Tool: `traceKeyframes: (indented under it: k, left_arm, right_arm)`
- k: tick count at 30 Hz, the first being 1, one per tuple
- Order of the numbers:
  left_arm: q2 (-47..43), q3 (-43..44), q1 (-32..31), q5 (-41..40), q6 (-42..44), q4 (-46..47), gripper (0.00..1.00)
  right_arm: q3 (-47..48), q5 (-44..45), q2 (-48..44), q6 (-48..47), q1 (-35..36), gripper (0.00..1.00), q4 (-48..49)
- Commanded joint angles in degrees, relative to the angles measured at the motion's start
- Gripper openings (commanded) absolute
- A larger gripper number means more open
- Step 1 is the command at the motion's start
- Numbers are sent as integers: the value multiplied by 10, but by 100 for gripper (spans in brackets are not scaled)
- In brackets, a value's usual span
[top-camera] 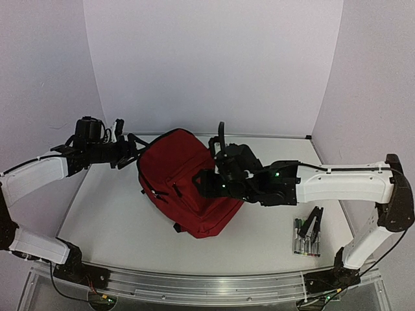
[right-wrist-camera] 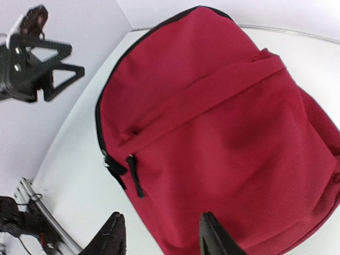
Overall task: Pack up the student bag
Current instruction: Adjust the student bag at the center of the board.
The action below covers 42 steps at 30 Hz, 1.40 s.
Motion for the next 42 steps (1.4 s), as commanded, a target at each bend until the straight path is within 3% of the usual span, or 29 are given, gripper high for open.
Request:
traceKeyframes:
  k: [1, 6, 15, 23, 30, 42]
  left_arm:
    - [-39, -88, 1, -47, -113, 17, 74]
    - [-43, -159, -6, 3, -175, 100, 72]
    - [-27, -195, -33, 18, -200, 171, 74]
    - [13, -192, -42, 23, -204, 190, 66]
    - [44, -183, -56, 22, -205, 203, 66]
    - [92, -163, -82, 13, -202, 208, 51]
  right_arm:
    - [72, -62, 70, -58, 16, 33, -21]
    - [128, -132, 132, -69, 15, 29, -21]
    - [171, -108, 185, -55, 15, 31, -46]
    - [190, -78, 198, -50, 15, 32, -67]
    - [181, -51, 154, -59, 15, 35, -75]
    - [166, -15, 170, -66, 14, 35, -76]
